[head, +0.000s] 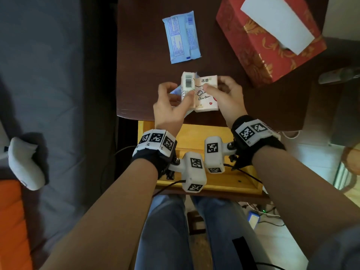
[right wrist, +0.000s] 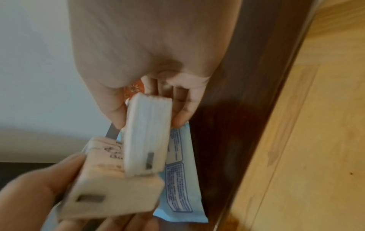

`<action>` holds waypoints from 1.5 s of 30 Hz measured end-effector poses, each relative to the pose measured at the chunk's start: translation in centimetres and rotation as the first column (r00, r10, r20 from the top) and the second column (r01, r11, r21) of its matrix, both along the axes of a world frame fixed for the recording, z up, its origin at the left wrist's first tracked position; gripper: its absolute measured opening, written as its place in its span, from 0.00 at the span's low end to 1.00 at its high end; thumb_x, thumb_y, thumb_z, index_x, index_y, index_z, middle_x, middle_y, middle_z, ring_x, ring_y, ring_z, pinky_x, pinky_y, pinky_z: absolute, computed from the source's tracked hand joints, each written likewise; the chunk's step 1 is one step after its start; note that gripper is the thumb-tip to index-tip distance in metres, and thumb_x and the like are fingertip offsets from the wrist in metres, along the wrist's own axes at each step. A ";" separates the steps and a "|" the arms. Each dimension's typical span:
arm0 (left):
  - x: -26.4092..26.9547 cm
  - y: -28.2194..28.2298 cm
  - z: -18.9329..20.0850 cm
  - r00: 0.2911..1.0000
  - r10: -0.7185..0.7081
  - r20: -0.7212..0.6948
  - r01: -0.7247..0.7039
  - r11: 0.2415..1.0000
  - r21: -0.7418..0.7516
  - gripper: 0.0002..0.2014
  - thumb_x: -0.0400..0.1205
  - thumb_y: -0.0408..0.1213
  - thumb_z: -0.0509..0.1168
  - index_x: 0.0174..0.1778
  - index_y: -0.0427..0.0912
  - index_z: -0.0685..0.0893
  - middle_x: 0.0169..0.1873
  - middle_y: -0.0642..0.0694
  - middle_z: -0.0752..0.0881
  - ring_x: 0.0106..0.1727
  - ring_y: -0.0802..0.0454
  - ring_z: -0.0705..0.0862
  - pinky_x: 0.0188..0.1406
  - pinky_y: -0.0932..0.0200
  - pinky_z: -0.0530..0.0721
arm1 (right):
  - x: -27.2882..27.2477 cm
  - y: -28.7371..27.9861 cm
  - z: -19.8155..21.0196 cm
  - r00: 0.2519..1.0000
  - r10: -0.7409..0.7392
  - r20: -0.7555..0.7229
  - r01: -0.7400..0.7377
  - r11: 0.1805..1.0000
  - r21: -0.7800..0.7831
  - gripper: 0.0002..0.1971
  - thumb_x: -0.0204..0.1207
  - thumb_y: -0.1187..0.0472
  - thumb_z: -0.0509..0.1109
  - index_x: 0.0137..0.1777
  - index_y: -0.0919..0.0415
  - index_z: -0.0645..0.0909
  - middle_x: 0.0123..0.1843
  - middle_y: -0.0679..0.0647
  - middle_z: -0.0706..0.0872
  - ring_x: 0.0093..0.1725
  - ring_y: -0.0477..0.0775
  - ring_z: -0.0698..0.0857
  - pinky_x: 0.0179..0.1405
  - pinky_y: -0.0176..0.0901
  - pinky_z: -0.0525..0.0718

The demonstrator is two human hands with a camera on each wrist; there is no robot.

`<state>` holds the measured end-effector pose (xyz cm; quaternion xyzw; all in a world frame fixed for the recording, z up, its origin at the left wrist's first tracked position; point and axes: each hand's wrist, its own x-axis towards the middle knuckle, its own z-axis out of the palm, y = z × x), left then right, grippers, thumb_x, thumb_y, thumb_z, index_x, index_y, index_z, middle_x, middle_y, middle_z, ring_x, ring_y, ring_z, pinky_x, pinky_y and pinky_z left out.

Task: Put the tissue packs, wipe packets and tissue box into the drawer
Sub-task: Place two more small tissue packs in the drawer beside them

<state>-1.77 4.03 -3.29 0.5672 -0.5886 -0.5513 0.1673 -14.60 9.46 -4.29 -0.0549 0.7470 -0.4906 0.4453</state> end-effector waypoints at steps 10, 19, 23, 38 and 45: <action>3.1 3.6 -0.5 0.998 0.054 -0.039 -0.047 0.984 0.170 0.04 0.80 0.34 0.63 0.43 0.37 0.79 0.31 0.52 0.83 0.26 0.72 0.82 0.25 0.76 0.76 | 2.4 5.0 1.4 0.989 0.052 0.138 -0.046 0.998 -0.045 0.11 0.72 0.67 0.72 0.53 0.60 0.80 0.44 0.50 0.87 0.39 0.43 0.88 0.35 0.32 0.86; 7.0 7.1 -2.4 0.997 -0.064 0.036 0.047 0.932 0.359 0.08 0.79 0.41 0.66 0.48 0.40 0.82 0.40 0.47 0.88 0.44 0.50 0.88 0.41 0.59 0.85 | 5.4 9.7 -0.1 0.986 0.097 0.135 -0.111 0.989 0.099 0.07 0.72 0.67 0.71 0.49 0.63 0.82 0.42 0.54 0.86 0.36 0.47 0.84 0.26 0.26 0.79; 9.0 8.7 -5.1 0.948 -0.244 0.205 0.171 0.932 0.321 0.16 0.76 0.45 0.70 0.55 0.41 0.81 0.42 0.49 0.88 0.40 0.53 0.86 0.42 0.56 0.86 | 7.2 12.1 -2.9 0.956 0.262 0.134 -0.284 0.941 0.187 0.15 0.73 0.62 0.72 0.56 0.69 0.80 0.53 0.62 0.87 0.44 0.53 0.86 0.42 0.41 0.87; 10.0 10.3 -15.1 0.733 -0.551 0.399 0.504 0.833 0.226 0.16 0.77 0.42 0.69 0.59 0.46 0.76 0.49 0.49 0.88 0.45 0.48 0.87 0.34 0.56 0.87 | 8.7 14.8 -13.8 0.875 0.479 0.073 -0.445 0.735 0.512 0.22 0.74 0.61 0.71 0.66 0.61 0.70 0.64 0.58 0.84 0.55 0.53 0.85 0.40 0.36 0.83; 10.6 9.5 -15.9 0.587 -0.573 0.571 0.639 0.762 0.107 0.14 0.80 0.36 0.62 0.61 0.50 0.81 0.66 0.43 0.80 0.68 0.38 0.74 0.60 0.45 0.76 | 8.9 15.2 -14.4 0.912 0.404 -0.066 -0.274 0.722 0.635 0.16 0.77 0.62 0.65 0.64 0.60 0.76 0.67 0.59 0.79 0.59 0.60 0.85 0.49 0.45 0.89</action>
